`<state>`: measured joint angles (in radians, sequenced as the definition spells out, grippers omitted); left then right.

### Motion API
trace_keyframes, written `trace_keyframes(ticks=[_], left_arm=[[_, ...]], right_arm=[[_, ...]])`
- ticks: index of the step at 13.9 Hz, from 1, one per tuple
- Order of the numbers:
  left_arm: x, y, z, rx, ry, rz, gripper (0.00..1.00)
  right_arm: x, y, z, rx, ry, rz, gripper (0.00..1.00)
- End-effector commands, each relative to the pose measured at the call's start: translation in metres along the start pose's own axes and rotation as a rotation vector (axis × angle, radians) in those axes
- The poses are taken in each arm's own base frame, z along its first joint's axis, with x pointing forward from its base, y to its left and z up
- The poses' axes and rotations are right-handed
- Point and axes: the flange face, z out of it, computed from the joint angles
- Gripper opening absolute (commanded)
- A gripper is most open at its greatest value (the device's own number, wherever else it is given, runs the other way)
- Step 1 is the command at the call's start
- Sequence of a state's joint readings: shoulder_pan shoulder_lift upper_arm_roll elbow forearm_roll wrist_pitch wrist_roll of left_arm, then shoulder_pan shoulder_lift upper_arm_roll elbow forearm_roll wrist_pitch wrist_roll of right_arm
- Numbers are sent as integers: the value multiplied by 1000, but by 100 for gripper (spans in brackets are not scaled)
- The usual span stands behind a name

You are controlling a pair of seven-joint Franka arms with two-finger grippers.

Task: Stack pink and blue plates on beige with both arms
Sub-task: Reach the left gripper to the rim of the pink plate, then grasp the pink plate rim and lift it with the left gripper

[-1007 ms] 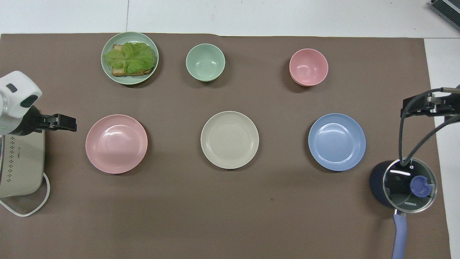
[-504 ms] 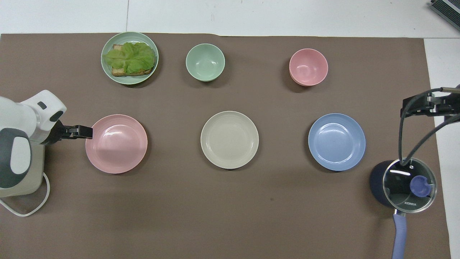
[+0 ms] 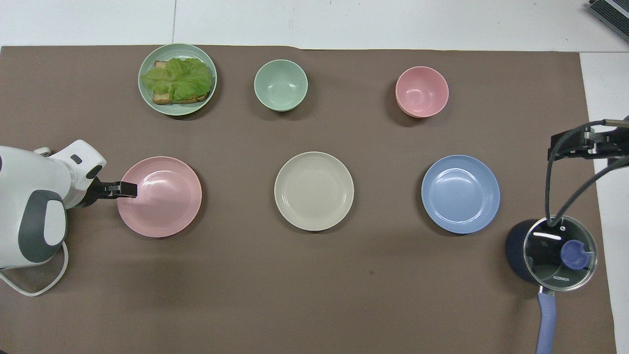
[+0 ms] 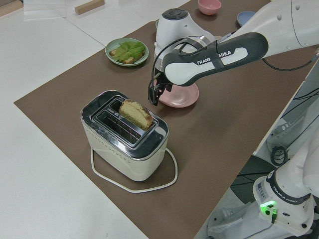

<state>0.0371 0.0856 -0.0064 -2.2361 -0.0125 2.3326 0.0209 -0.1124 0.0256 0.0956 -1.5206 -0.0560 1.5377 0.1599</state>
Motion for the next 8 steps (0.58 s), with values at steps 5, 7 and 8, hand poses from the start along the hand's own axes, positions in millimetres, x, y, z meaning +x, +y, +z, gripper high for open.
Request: trace_keyframes(ticks=[5, 7, 8], left_arm=[[4, -5, 21, 2, 21, -15, 43], [7, -6, 18, 2, 21, -14, 9], [13, -7, 10, 1, 6, -13, 0]], right_arm=[[3, 5, -1, 3, 6, -9, 100], [3, 5, -1, 3, 6, -9, 100], [3, 5, -1, 3, 6, -9, 100]])
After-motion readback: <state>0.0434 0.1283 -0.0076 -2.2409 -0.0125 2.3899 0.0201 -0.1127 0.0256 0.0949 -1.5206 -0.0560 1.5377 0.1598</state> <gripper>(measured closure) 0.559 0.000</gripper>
